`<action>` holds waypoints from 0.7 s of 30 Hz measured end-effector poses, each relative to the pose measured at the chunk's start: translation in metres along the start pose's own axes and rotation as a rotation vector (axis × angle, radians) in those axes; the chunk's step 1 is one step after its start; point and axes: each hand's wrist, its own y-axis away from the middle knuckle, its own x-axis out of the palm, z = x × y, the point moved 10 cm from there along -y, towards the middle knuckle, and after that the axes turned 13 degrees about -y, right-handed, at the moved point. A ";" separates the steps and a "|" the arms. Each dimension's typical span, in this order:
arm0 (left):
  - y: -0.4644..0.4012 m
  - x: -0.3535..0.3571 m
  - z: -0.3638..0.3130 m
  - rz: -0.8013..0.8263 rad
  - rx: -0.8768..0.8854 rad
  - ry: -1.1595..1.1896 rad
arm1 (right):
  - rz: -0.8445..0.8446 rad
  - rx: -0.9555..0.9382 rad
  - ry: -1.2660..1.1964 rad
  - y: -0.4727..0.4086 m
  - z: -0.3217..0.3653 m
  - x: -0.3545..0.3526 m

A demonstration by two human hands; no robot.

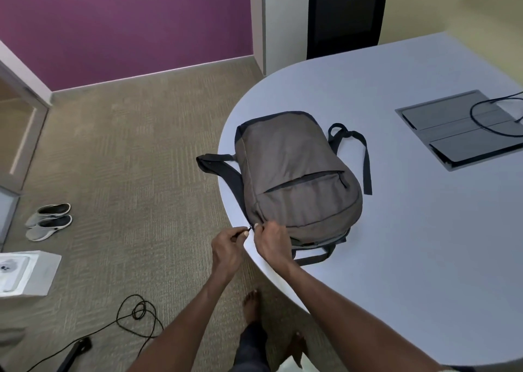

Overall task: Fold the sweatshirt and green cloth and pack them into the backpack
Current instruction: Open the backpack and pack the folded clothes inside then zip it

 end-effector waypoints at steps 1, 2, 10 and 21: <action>0.001 0.001 -0.001 0.011 0.000 -0.007 | 0.025 0.092 -0.056 -0.002 -0.008 0.008; 0.002 0.003 -0.002 0.018 0.004 -0.012 | 0.073 0.186 -0.131 -0.003 -0.017 0.021; -0.003 0.003 -0.008 0.118 -0.070 0.015 | 0.219 0.517 -0.666 0.002 -0.034 0.052; -0.038 0.050 0.014 0.319 -0.531 0.331 | 0.226 0.214 -0.164 -0.017 -0.032 0.054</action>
